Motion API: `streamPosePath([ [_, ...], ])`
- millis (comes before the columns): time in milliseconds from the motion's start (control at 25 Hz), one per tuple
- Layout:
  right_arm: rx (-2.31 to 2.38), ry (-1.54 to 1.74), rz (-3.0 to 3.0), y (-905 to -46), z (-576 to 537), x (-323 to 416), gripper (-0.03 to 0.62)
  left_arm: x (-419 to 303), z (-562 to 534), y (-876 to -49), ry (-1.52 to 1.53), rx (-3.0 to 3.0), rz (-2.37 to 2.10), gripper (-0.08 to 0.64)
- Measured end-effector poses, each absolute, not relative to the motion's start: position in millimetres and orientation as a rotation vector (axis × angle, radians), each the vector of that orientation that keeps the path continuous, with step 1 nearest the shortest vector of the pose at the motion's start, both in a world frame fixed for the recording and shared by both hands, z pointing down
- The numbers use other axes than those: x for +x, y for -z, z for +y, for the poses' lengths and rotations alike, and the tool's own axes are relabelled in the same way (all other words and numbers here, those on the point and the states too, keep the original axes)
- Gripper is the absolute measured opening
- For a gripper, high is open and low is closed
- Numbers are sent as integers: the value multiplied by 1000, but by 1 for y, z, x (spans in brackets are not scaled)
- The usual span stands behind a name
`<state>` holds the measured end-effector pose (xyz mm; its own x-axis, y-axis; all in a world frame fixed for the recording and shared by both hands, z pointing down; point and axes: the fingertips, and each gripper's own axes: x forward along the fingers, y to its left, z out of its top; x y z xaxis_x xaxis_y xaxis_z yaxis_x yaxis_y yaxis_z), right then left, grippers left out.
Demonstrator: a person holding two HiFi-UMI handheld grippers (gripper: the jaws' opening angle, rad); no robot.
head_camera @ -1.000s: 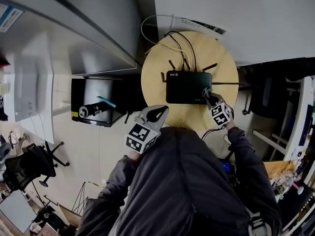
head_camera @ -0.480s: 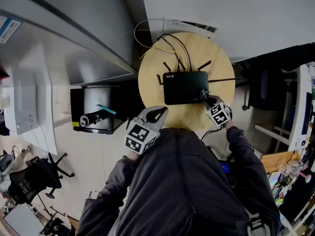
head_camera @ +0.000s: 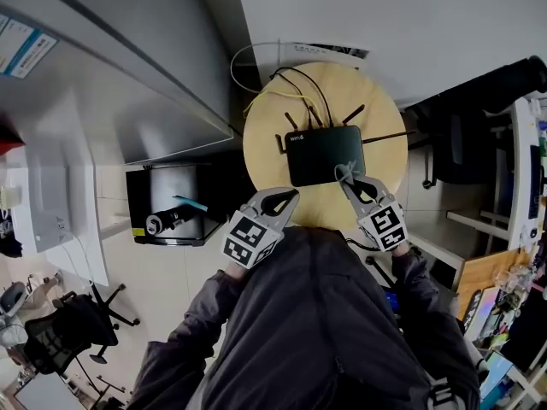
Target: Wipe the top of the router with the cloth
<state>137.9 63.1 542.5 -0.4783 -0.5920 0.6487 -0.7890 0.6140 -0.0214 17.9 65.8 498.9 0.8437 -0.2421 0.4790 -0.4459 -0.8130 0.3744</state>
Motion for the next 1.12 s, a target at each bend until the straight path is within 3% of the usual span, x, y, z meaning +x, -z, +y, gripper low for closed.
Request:
streamPosePath([
  [1120, 1264, -281, -2221, -474, 88, 75, 28, -4, 63, -497, -542, 2620, -313, 0],
])
